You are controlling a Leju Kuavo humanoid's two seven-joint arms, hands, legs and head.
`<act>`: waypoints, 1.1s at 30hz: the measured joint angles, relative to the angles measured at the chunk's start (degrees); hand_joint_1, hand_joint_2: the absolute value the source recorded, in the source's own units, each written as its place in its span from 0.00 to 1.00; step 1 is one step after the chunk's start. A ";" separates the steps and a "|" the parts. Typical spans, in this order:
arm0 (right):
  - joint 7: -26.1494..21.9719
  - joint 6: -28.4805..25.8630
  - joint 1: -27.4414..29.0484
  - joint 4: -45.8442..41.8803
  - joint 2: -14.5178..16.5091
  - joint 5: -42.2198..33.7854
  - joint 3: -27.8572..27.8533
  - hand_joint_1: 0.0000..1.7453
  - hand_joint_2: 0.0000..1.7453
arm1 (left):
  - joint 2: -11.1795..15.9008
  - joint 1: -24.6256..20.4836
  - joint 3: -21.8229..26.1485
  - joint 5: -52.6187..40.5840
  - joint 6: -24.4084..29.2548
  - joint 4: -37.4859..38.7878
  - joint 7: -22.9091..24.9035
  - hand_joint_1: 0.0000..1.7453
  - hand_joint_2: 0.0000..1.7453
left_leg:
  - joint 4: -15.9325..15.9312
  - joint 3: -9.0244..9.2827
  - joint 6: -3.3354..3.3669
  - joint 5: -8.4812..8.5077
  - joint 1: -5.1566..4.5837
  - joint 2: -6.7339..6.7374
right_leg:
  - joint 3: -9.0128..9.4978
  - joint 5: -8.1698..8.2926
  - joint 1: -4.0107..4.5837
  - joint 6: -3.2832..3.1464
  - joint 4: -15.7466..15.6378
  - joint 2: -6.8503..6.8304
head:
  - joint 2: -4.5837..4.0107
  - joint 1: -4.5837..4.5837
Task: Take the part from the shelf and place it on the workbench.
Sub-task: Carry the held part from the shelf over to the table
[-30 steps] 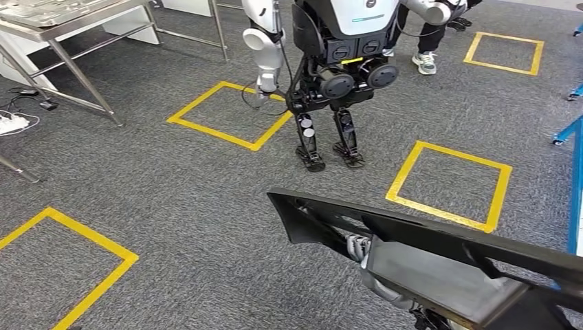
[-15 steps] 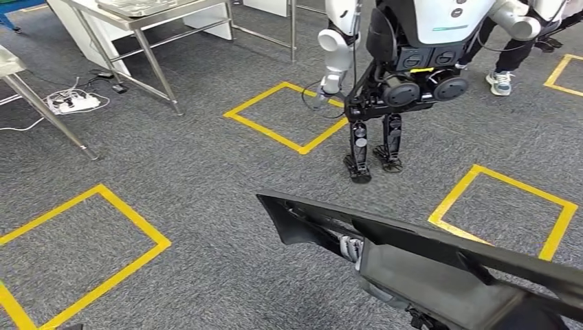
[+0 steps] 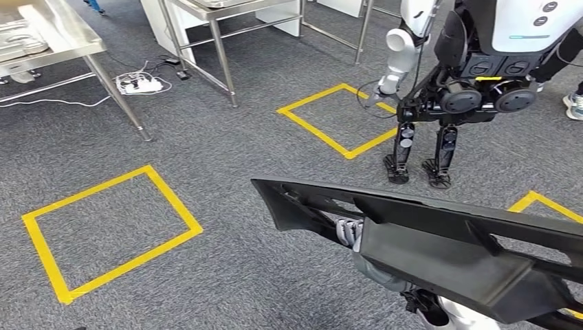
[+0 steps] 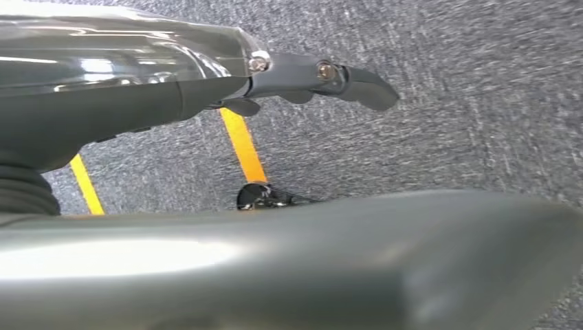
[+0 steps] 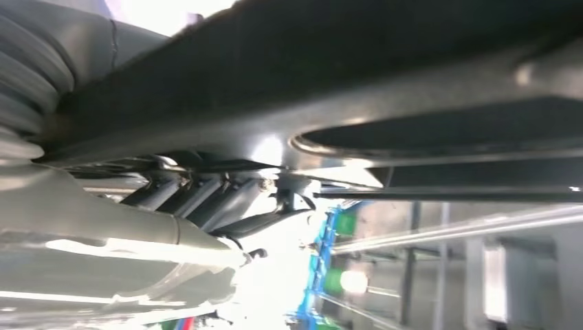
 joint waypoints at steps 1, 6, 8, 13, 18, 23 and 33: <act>0.04 0.04 -0.15 0.00 -0.07 -0.18 -0.01 1.00 1.00 | -0.03 0.12 0.04 -0.02 0.03 0.00 0.36 0.00 1.00 | -0.08 0.06 0.32 -0.02 0.03 -0.69 | 0.34 -0.19 -0.05 0.32 -0.16 -0.44 | 0.00 0.00; 0.10 0.08 0.29 -0.05 -0.83 -0.77 -0.14 1.00 1.00 | -0.12 0.07 0.16 -0.02 0.58 0.00 1.63 0.00 1.00 | -0.64 0.64 1.81 0.00 0.63 -4.14 | -4.04 -5.98 -0.33 0.95 10.09 6.18 | 0.00 0.10; 0.10 0.07 0.95 -0.04 -1.36 -0.90 -0.29 1.00 1.00 | -0.25 0.16 0.19 -0.02 0.88 0.00 2.14 0.00 1.00 | -0.64 0.79 1.96 -0.11 0.55 -5.88 | -7.53 -6.91 -0.22 0.87 15.46 6.75 | 0.00 0.10; 0.33 -0.03 1.78 -0.14 -2.02 -1.20 -0.74 1.00 1.00 | -0.84 0.39 0.20 -0.03 1.53 0.01 3.20 0.00 1.00 | -0.51 1.23 1.61 -0.42 0.50 -10.11 | -3.84 2.37 -0.03 -0.17 2.31 10.78 | 0.00 0.10; 0.73 -0.08 2.02 -0.49 -2.20 -1.35 -1.07 1.00 1.00 | -1.29 0.95 0.24 -0.07 1.82 0.03 3.80 0.00 1.00 | -0.03 0.80 0.00 -1.07 0.76 -11.03 | -2.35 2.85 -0.04 -1.19 -0.37 9.42 | 0.00 0.08; 1.39 0.13 2.38 -0.62 -2.20 -1.73 -1.43 1.00 1.00 | -1.56 0.57 0.33 0.18 1.82 0.04 4.05 0.00 1.00 | 13.99 -6.48 -1.51 -7.06 1.35 -5.37 | -1.37 2.20 -0.43 -1.64 -0.77 5.03 | 0.00 0.05; 3.81 0.44 0.70 -0.14 -1.91 -2.27 -1.04 1.00 1.00 | -2.39 0.63 1.65 1.75 1.02 0.07 4.08 0.00 1.00 | -0.20 -0.05 0.26 0.18 1.25 -1.66 | 1.70 -0.61 -0.60 1.57 -0.83 0.72 | 0.00 0.12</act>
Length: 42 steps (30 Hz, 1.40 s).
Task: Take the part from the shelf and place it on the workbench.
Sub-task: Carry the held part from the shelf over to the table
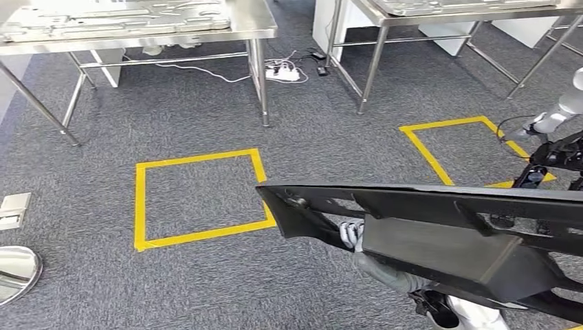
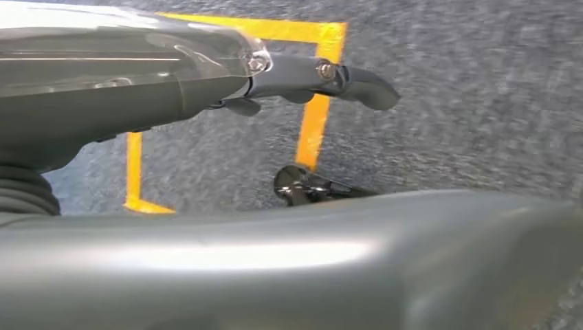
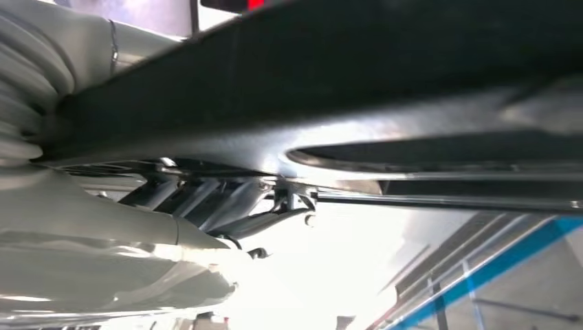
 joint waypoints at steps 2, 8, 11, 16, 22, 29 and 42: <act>0.14 -0.01 -0.27 0.18 0.02 -0.04 0.16 1.00 1.00 | -0.09 -0.18 0.02 0.02 0.01 0.00 0.02 0.00 1.00 | -0.19 0.17 0.72 0.02 0.28 -1.38 | -1.71 -2.55 -0.19 0.16 3.94 3.60 | 0.00 0.06; 0.26 -0.04 -0.27 1.11 -0.04 -0.53 0.38 1.00 1.00 | -0.21 -0.33 0.04 -0.01 -0.09 0.00 0.17 0.00 1.00 | -0.17 0.77 1.40 -0.36 -0.39 -6.63 | -8.48 -1.53 0.40 -0.98 11.96 6.83 | 0.00 0.11; 0.45 -0.04 -0.45 1.25 -0.06 -1.02 0.42 1.00 1.00 | -0.39 -0.48 0.05 -0.01 -0.28 0.00 0.16 0.00 1.00 | -0.09 0.83 1.05 -0.56 -0.32 -9.10 | -5.42 3.57 0.62 -2.06 2.42 11.21 | 0.00 0.08; 0.62 -0.04 -1.10 1.43 0.02 -1.36 0.48 1.00 1.00 | -0.49 -0.15 0.05 -0.09 -0.33 0.00 0.17 0.00 1.00 | 0.88 -0.06 -0.70 -1.39 0.01 -8.85 | -3.98 3.65 0.46 -2.70 0.07 9.51 | 0.00 -0.01; 0.62 -0.04 -0.89 1.67 0.07 -1.75 0.40 1.00 1.00 | -0.35 -0.42 0.05 -0.24 -0.31 0.00 0.16 0.00 1.00 | 13.49 -6.95 -2.33 -5.30 0.59 -3.24 | -2.40 2.42 0.13 -2.80 -0.25 3.82 | 0.00 -0.09; 0.65 -0.31 -1.08 1.70 0.10 -1.71 0.44 1.00 1.00 | -0.26 -0.24 0.13 0.63 -0.50 0.00 0.14 0.00 1.00 | 0.44 -0.70 -0.61 0.28 -0.06 0.96 | -0.24 0.35 0.57 -1.06 -0.38 0.04 | 0.00 -0.01; 0.54 -0.28 -1.10 1.55 0.25 -1.97 0.49 1.00 1.00 | -0.31 -0.35 1.28 2.06 -1.41 0.00 0.17 0.00 1.00 | 0.33 -0.49 0.35 -0.25 -0.33 0.63 | 0.60 0.49 0.39 -0.44 -1.57 0.44 | 0.00 0.00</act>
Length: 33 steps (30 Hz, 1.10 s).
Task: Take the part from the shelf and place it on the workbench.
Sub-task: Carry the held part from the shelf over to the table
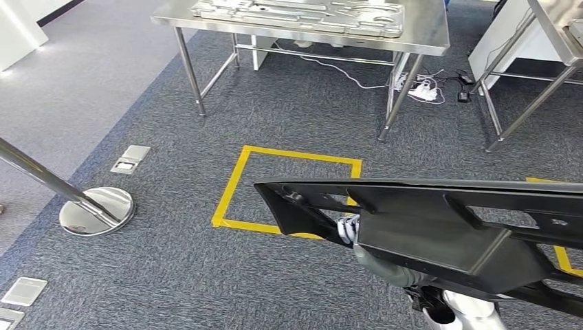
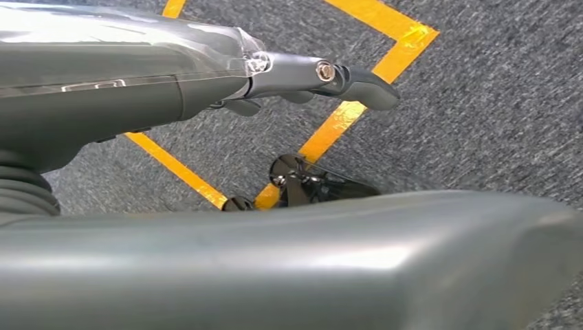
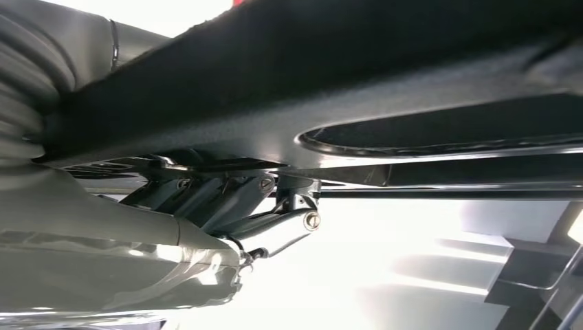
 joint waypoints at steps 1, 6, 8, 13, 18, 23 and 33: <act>0.00 0.04 0.00 0.00 0.02 -0.01 0.00 1.00 1.00 | 0.00 0.00 0.07 0.04 -0.03 0.00 0.01 0.00 1.00 | 0.00 0.04 0.00 0.00 0.01 0.00 | 0.02 -0.01 0.01 0.05 0.00 0.01 | 0.00 0.00; 0.00 0.26 -0.03 0.00 0.05 -0.15 0.00 1.00 1.00 | 0.00 -0.01 0.19 0.48 -0.24 0.00 0.17 0.00 1.00 | -0.04 0.41 -0.01 0.00 0.12 0.00 | 0.29 -0.08 0.08 0.14 0.06 0.04 | 0.00 0.00; 0.00 0.36 -0.06 0.00 0.05 -0.23 -0.01 1.00 1.00 | 0.00 -0.01 0.21 0.56 -0.36 0.00 0.22 0.00 1.00 | -0.07 0.49 -0.01 0.01 0.15 0.00 | 0.35 -0.13 0.10 0.14 0.09 0.04 | 0.00 0.00; 0.00 0.48 -0.13 0.00 0.06 -0.40 -0.02 1.00 1.00 | 0.00 -0.01 0.23 0.68 -0.62 0.00 0.37 0.00 1.00 | -0.14 0.55 -0.02 0.01 0.20 0.00 | 0.38 -0.18 0.16 0.08 0.12 0.04 | 0.00 0.00; 0.00 0.58 -0.17 0.00 0.10 -0.44 -0.02 1.00 1.00 | -0.02 -0.02 0.23 0.75 -0.62 0.00 0.44 0.00 1.00 | -0.15 0.55 -0.03 0.01 0.22 0.00 | 0.38 -0.22 0.17 0.03 0.12 0.04 | 0.00 0.00; 0.09 0.68 -0.44 0.02 0.17 -0.60 -0.02 1.00 1.00 | -0.03 -0.02 0.23 0.89 -0.62 0.00 0.62 0.00 1.00 | -0.15 0.55 -0.03 0.00 0.22 0.00 | 0.39 -0.22 0.16 0.03 0.12 0.04 | 0.00 0.00; 0.44 0.74 -0.97 0.07 0.32 -0.84 -0.01 1.00 1.00 | -0.09 -0.03 0.23 0.97 -0.62 0.00 0.70 0.00 1.00 | -0.15 0.55 -0.03 0.00 0.22 0.00 | 0.40 -0.22 0.16 0.03 0.12 0.04 | 0.00 0.00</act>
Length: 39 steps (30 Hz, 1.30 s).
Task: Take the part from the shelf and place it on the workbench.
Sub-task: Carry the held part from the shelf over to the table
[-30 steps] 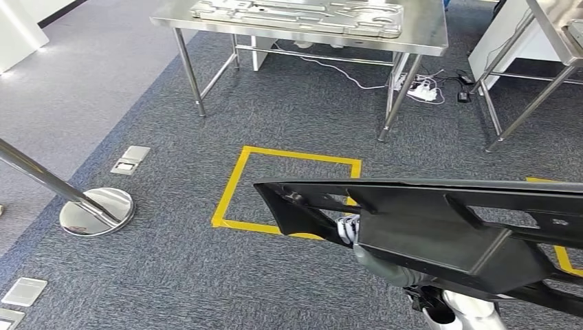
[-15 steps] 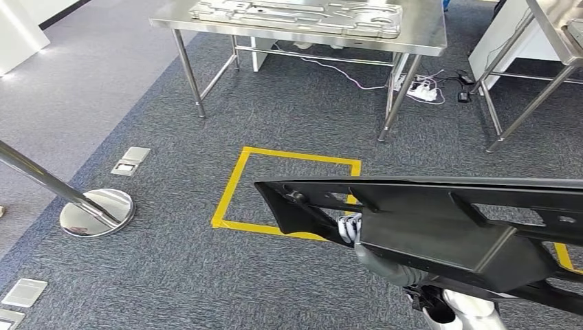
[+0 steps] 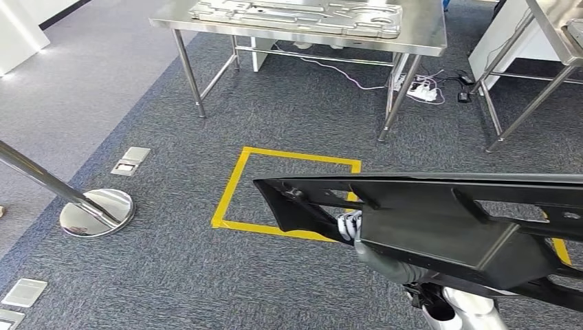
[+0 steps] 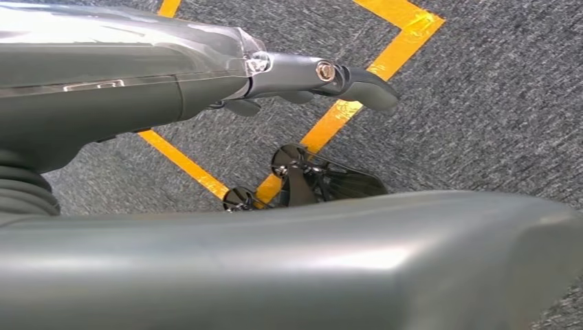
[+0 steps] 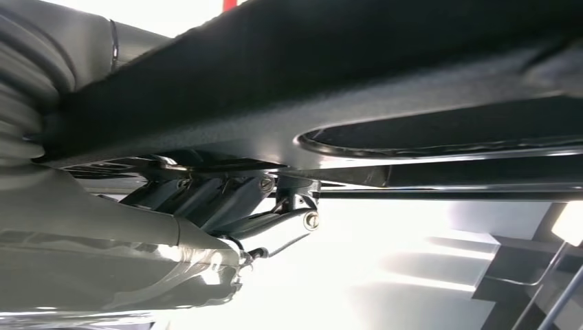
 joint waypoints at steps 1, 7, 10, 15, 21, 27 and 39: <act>0.01 0.01 -0.04 0.01 0.02 -0.01 0.01 1.00 1.00 | -0.01 0.00 0.00 0.00 0.00 0.00 0.01 0.00 1.00 | 0.00 0.00 0.00 0.00 0.00 0.00 | 0.00 0.00 0.00 0.00 0.00 0.00 | 0.00 0.00; 0.08 0.14 -0.61 0.07 0.57 -0.09 0.03 1.00 1.00 | -0.12 -0.16 0.07 0.00 -0.01 0.00 0.04 0.00 1.00 | -2.62 1.68 1.27 0.69 0.35 -0.63 | -1.11 -2.30 -0.48 0.53 3.27 3.62 | 0.00 0.07; 0.09 0.18 -0.33 0.34 0.55 -0.10 0.04 1.00 1.00 | -0.15 -0.44 0.09 -0.01 -0.04 0.00 0.04 0.00 1.00 | -2.79 1.96 1.26 0.64 0.42 -1.49 | -7.36 -6.09 -0.60 0.58 13.88 5.57 | 0.00 0.13; 0.09 0.18 -0.15 0.56 0.54 -0.13 0.06 1.00 1.00 | -0.12 -0.27 0.14 -0.02 -0.05 -0.01 0.06 0.00 1.00 | -1.70 2.73 -0.91 -0.74 1.27 -3.01 | -5.83 2.24 -1.68 1.91 5.19 5.74 | 0.00 0.15; 0.11 0.16 -0.07 0.69 0.62 -0.19 -0.01 1.00 1.00 | -0.05 -0.23 0.20 -0.04 -0.04 0.00 0.05 0.00 1.00 | 0.56 1.91 -2.55 -2.31 1.42 -3.47 | -5.10 2.03 -1.49 -0.56 3.14 5.76 | 0.00 0.14; 0.13 0.17 -0.20 0.67 0.72 -0.20 -0.03 1.00 1.00 | -0.06 -0.04 0.20 -0.09 -0.04 0.00 0.04 0.00 1.00 | 14.78 -6.85 -1.87 -5.45 0.73 -3.47 | -3.76 0.81 -0.75 -1.97 3.11 5.67 | 0.00 0.14; 0.23 0.18 -0.94 0.41 0.74 -0.22 0.01 1.00 1.00 | 0.00 -0.15 0.22 -0.11 -0.10 0.00 -0.03 0.00 1.00 | -0.79 -0.16 1.82 0.48 -0.54 -3.41 | -6.30 -5.05 -0.25 -0.02 10.91 5.70 | 0.00 0.26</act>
